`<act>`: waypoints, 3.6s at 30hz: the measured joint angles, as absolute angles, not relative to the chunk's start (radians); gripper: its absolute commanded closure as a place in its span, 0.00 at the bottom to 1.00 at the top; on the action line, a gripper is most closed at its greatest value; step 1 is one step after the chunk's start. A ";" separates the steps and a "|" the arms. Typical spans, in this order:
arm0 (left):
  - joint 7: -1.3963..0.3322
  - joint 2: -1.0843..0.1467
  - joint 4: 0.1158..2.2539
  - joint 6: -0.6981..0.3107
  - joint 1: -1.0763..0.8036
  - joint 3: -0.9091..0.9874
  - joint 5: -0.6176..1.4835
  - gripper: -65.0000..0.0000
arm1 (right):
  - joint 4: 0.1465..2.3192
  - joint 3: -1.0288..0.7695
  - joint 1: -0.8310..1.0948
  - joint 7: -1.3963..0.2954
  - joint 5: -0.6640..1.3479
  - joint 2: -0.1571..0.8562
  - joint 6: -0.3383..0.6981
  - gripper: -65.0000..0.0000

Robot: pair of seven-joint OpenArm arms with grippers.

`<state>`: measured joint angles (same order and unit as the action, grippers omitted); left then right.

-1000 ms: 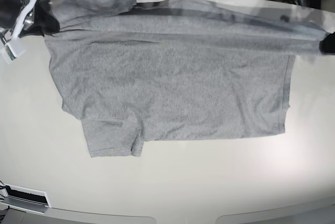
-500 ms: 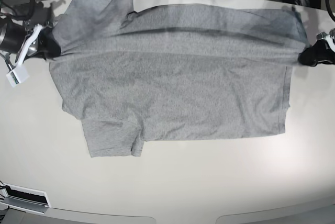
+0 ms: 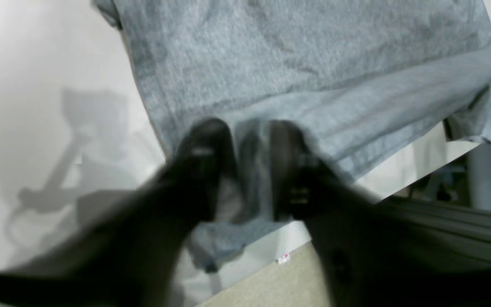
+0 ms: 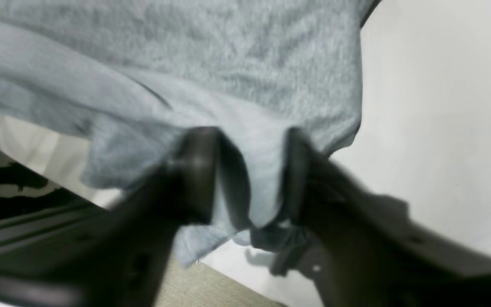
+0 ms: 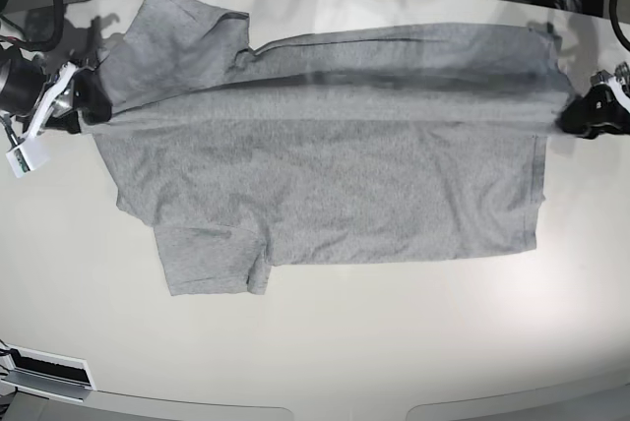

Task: Layout the t-shirt on the table in an organized manner, then fold the t-shirt properly
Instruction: 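Fold the held shoulder edge over toward the hem with both grippers, then open both grippers and release the folded edge, then tuck the sleeve near the right gripper under the fold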

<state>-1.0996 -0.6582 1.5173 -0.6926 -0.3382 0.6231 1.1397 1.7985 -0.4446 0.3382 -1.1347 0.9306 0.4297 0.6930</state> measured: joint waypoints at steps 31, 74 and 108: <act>-1.125 -0.701 1.517 -0.693 -0.344 0.623 1.143 0.46 | 1.771 -0.446 0.584 -1.122 0.825 0.202 0.693 0.51; -1.126 -0.701 1.517 -0.693 -0.343 0.623 1.182 0.54 | 1.876 -0.446 0.335 -1.412 1.452 0.219 0.693 1.00; -1.239 -0.709 1.517 -0.693 -0.344 0.637 1.223 0.54 | 1.830 -0.448 0.113 -1.211 0.973 0.209 0.685 0.47</act>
<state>-1.2388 -0.7090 1.5173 -0.6930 -0.3435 0.6369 1.2232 1.8297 -0.4477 0.1135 -1.2110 0.9730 0.2092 0.6853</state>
